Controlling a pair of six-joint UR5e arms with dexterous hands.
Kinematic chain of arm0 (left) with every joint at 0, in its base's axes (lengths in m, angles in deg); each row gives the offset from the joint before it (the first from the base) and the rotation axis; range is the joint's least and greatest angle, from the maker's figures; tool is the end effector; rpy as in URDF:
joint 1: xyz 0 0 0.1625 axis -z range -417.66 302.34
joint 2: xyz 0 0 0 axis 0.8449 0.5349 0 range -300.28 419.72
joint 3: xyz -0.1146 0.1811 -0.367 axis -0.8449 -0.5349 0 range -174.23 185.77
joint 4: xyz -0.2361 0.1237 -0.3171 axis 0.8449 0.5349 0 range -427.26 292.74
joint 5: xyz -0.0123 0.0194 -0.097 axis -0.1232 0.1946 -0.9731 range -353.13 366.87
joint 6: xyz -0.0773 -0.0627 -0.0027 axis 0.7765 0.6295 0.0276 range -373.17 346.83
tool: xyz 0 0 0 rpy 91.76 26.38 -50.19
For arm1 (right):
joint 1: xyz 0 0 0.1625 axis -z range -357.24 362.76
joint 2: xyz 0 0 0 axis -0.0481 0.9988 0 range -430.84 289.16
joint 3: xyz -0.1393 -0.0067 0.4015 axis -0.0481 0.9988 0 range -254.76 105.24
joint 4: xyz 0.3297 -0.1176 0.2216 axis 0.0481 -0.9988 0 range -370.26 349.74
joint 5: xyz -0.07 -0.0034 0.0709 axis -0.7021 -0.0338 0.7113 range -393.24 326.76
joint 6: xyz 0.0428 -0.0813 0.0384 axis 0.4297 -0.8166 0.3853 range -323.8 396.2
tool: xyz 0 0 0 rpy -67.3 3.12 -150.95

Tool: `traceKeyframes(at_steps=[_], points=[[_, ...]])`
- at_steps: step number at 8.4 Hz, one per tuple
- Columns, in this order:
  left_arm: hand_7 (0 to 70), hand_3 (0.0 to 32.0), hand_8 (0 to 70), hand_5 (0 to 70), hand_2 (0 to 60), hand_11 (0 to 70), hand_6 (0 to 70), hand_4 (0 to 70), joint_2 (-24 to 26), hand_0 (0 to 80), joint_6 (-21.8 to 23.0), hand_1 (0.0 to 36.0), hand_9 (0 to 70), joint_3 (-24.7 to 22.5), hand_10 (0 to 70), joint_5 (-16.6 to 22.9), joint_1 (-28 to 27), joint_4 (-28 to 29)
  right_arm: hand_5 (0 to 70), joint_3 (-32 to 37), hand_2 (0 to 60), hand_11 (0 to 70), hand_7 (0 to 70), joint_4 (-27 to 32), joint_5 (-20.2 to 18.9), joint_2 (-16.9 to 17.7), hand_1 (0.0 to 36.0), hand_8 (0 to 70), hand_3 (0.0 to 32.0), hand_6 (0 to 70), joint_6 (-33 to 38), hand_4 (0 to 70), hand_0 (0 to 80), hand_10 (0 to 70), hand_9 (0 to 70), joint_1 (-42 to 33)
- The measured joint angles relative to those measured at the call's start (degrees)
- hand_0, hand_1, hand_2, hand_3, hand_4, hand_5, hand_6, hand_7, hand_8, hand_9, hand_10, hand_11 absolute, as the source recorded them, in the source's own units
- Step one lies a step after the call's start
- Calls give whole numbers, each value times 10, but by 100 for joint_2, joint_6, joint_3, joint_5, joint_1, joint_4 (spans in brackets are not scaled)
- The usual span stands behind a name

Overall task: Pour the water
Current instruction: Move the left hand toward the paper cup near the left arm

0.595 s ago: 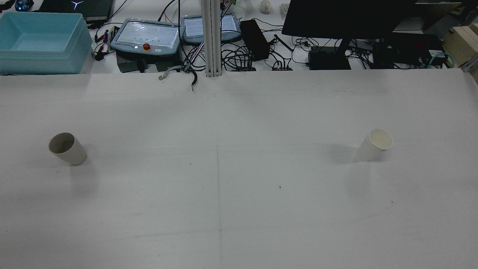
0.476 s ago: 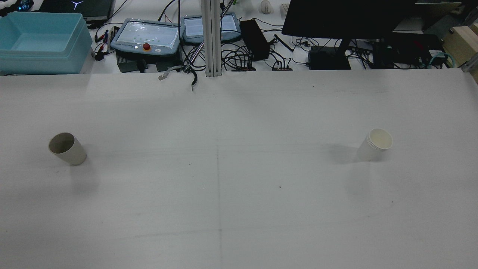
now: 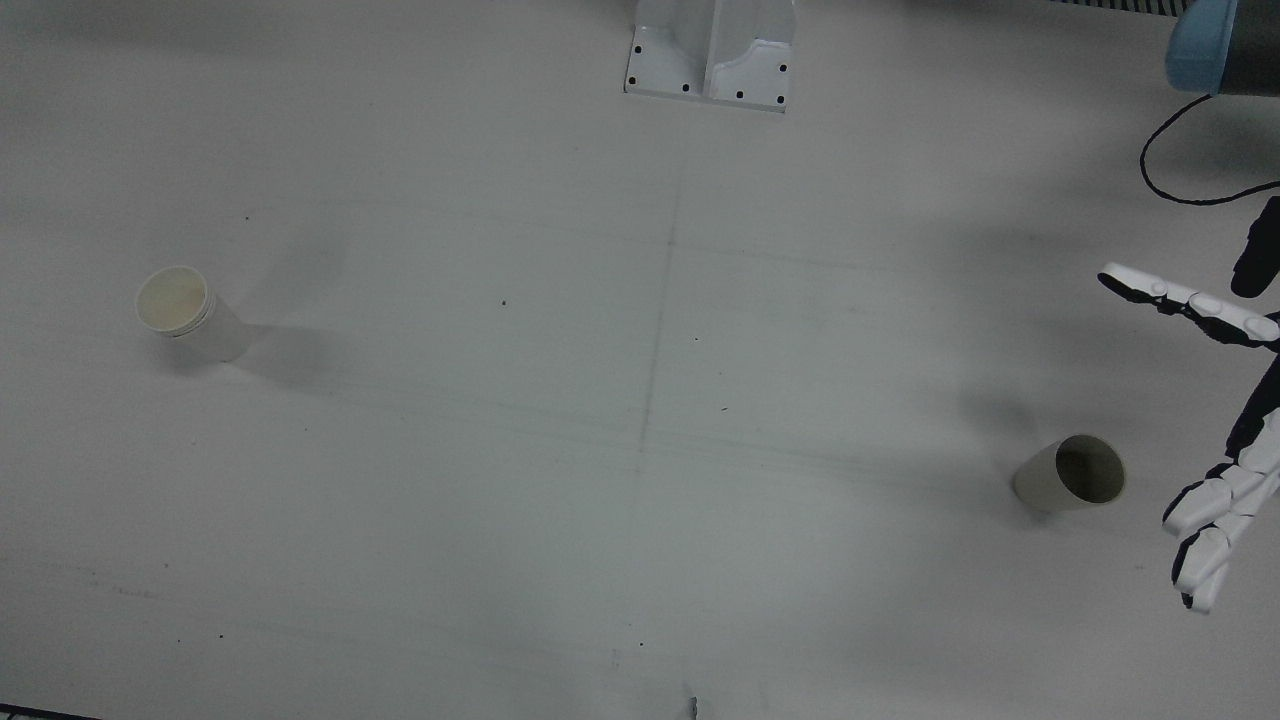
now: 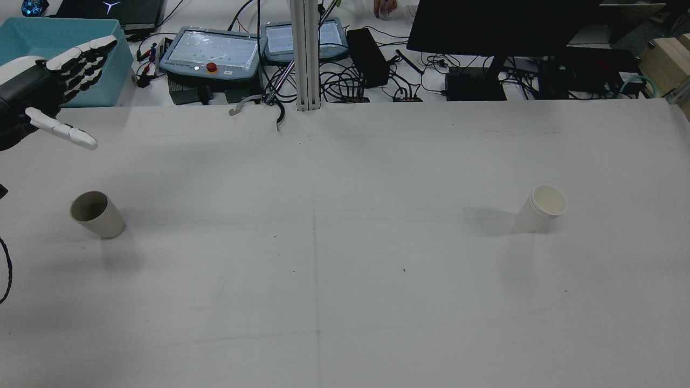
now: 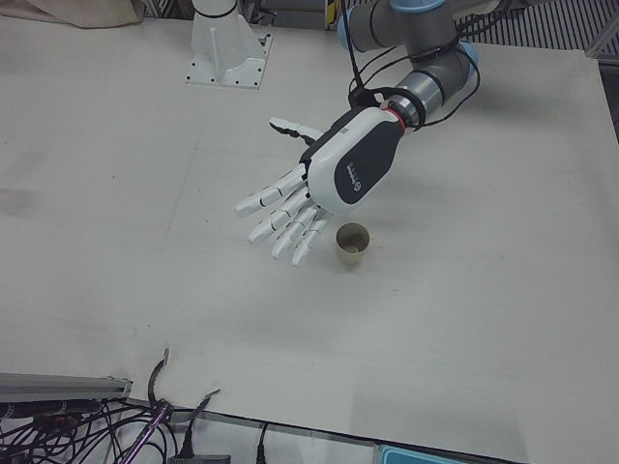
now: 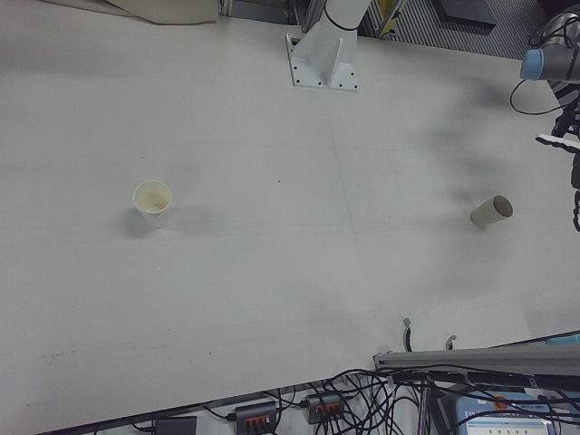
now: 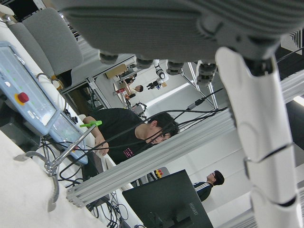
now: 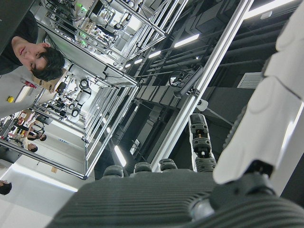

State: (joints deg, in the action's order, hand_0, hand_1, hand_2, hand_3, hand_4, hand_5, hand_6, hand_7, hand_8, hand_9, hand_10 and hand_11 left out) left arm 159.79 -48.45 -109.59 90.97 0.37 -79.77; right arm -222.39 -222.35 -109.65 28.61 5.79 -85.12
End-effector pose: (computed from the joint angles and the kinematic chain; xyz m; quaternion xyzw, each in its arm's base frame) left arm 0.1556 -0.5205 0.4068 0.0525 0.8312 -0.4832 0.2698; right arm 0.1451 -0.3180 0.3584 0.2628 -0.7521 0.5996 0.0764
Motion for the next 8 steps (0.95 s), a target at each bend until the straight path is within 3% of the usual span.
traceKeyframes(at_steps=[2, 4, 6, 7, 8], points=[[65, 142, 9, 78, 82, 0, 0, 71, -160, 504, -37, 147, 23, 948, 0, -264, -217, 953, 118, 58, 0, 0, 68, -37, -41, 20, 100, 0, 42, 17, -14, 138, 483, 0, 0, 4], [60, 140, 8, 70, 76, 0, 0, 76, -736, 496, -85, 135, 21, 1504, 0, -534, -301, 1938, 120, 135, 0, 0, 77, -72, -55, 28, 100, 0, 38, 22, -59, 143, 482, 0, 1, 30], [56, 146, 4, 61, 79, 0, 0, 71, -1243, 489, -110, 129, 17, 1784, 0, -730, -331, 2759, 122, 217, 0, 0, 86, -78, -55, 18, 100, 0, 36, 27, -130, 148, 483, 0, 3, 92], [56, 146, 4, 61, 116, 0, 0, 63, -1350, 500, -250, 152, 17, 1874, 0, -769, -426, 3132, 121, 270, 0, 0, 82, -79, -52, 5, 99, 0, 40, 24, -156, 143, 483, 0, 2, 127], [55, 150, 3, 57, 114, 0, 0, 61, -1395, 498, -505, 150, 16, 1976, 0, -847, -600, 3513, 121, 297, 0, 0, 83, -79, -51, 4, 100, 0, 38, 24, -168, 144, 483, 0, 2, 145]])
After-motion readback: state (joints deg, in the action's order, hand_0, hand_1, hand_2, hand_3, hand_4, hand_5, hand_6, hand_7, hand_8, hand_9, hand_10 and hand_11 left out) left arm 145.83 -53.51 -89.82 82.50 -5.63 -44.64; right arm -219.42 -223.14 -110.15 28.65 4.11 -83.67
